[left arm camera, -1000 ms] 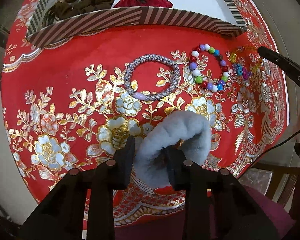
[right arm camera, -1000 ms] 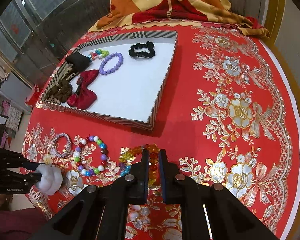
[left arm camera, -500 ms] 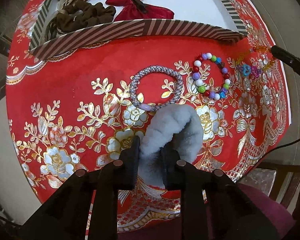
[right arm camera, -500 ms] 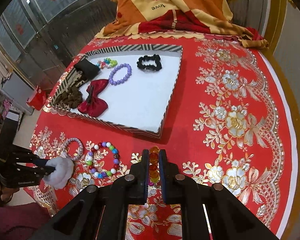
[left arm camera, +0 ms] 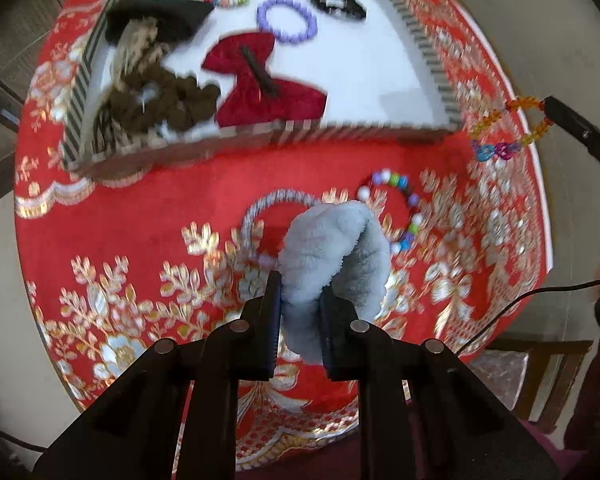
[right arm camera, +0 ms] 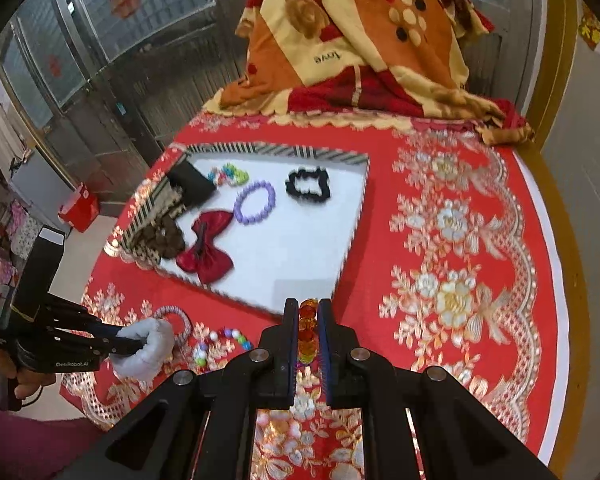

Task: Organize jewelry
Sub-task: 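Carry the scrunchie and amber bracelet into the tray and open both tools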

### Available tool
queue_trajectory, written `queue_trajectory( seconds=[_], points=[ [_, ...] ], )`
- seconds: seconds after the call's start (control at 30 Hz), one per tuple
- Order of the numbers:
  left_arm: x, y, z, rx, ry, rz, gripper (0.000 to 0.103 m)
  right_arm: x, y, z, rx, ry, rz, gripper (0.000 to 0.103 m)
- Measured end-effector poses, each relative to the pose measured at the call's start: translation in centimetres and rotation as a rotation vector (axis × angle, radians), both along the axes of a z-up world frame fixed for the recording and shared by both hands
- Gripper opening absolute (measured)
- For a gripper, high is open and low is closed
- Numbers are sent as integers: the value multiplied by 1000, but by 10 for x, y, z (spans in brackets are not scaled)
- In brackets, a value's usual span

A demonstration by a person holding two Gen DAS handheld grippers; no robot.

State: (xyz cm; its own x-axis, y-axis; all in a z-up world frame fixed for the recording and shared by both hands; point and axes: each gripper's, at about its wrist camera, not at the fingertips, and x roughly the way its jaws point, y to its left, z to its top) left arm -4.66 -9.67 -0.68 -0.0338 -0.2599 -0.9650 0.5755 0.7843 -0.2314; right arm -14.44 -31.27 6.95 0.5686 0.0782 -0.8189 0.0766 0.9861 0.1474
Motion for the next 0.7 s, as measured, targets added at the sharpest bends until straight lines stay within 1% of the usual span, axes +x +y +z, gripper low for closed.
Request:
queue_trajectory(
  seconds=[0.13,0.3,0.4,0.5,0.6,0.63,0.7],
  points=[
    [18,-9,22,-49,-38,17,15,17,1,12,2,-37,7,9],
    [42,-34,35,-97,-91,53,15,48,6,14,18,-55,23,9],
    [59,-53,29,-91,-108,83,15,67,9,9,27,-56,23,9],
    [75,-67,16,-75,-96,119,15,89,9,-2,63,-50,11,9],
    [87,-75,1,-50,-86,148,15,112,0,-22,89,-16,-8,9],
    [90,-77,-3,-43,-80,154,15,120,-6,-33,110,7,-21,9],
    [95,-82,-13,-32,-70,162,15,130,-16,-50,121,45,-40,9]
  ],
)
